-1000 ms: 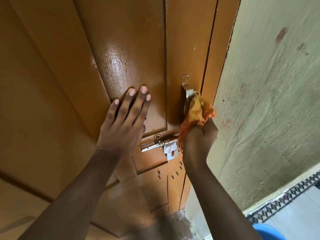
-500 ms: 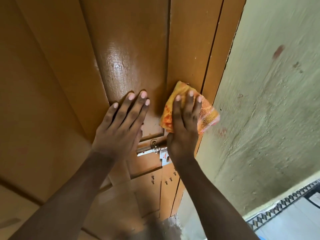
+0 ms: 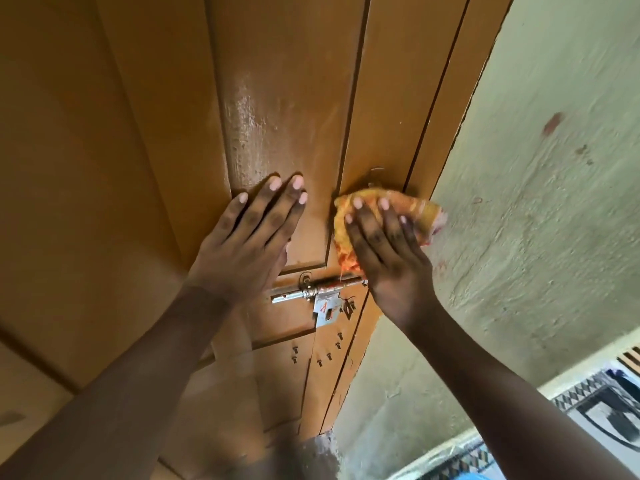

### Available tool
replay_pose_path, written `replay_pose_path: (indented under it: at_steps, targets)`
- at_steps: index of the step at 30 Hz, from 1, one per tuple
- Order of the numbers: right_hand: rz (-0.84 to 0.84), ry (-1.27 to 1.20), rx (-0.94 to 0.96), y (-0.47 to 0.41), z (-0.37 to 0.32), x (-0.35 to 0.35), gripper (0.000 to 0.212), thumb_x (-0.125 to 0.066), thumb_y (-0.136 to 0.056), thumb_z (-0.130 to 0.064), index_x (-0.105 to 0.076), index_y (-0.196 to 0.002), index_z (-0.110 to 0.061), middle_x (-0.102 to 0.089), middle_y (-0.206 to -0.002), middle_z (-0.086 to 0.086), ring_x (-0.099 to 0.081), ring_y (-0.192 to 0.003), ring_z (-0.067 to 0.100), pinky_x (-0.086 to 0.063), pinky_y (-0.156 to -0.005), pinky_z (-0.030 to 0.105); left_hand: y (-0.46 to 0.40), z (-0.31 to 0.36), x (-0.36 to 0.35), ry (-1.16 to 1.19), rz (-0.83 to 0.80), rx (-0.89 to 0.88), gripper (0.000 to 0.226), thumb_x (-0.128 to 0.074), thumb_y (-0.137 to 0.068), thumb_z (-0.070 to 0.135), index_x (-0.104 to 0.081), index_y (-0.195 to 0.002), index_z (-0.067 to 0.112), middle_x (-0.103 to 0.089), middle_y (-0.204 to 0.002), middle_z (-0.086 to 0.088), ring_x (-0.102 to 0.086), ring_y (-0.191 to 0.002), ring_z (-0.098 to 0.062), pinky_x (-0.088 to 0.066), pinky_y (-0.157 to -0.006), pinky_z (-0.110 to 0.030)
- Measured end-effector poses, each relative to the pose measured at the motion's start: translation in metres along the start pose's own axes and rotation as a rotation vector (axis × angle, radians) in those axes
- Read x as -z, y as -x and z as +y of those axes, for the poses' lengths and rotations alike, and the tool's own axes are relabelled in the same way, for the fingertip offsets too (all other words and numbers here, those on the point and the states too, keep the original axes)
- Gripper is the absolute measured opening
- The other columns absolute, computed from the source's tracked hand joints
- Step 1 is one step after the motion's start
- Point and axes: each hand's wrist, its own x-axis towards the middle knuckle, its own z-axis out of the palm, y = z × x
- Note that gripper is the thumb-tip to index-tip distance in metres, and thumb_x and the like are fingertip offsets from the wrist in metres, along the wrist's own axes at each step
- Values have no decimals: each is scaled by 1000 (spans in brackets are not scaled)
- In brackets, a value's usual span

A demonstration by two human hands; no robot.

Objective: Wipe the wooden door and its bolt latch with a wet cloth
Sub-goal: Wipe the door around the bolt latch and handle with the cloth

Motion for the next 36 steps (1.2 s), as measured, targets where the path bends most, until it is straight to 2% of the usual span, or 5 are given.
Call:
replay_pose_path:
  at_steps: [4, 18, 25, 30, 36]
  targets:
    - [-110, -86, 119, 42, -2, -7, 42, -35, -109, -23, -52, -147, -12, -48, -154, 6, -31, -150, 28, -56, -93, 41, -2, -2, -4, 3, 17, 11, 74, -48, -101, 39, -23, -165, 12, -21, -171, -9, -24, -157, -28, -24, -122, -44]
    - [-61, -153, -28, 37, -13, -18, 63, -56, -93, -20, -36, -152, -10, -35, -160, 12, 2, -158, 27, -35, -116, 53, 0, 0, -5, -20, 13, -16, 70, -44, -104, 37, -22, -165, 12, -17, -171, -11, -18, -157, -28, -18, -125, -44]
    - [209, -525, -518, -19, -46, -2, 57, -47, -105, -30, -32, -153, -3, -32, -162, 18, -25, -152, 41, -60, -86, 42, 2, 1, -9, -54, 11, 1, 71, -42, -105, 40, -19, -166, 11, -12, -171, -12, -12, -158, -30, -12, -126, -46]
    - [230, -771, -980, 12, -80, 3, 73, -33, -103, -58, -50, -145, 0, -74, -111, 14, -71, -90, 22, -65, -76, 39, 1, 1, -4, -62, -1, -7, 70, -42, -105, 41, -22, -165, 12, -20, -171, -10, -20, -157, -30, -18, -124, -45]
    - [376, -928, -1216, -17, -91, 14, 55, -42, -93, -3, -51, -146, -7, -62, -132, -13, -56, -114, -18, -42, -94, -1, 0, 2, -3, -56, 2, -9, 68, -39, -105, 41, -23, -165, 12, -24, -170, -9, -26, -155, -29, -22, -122, -45]
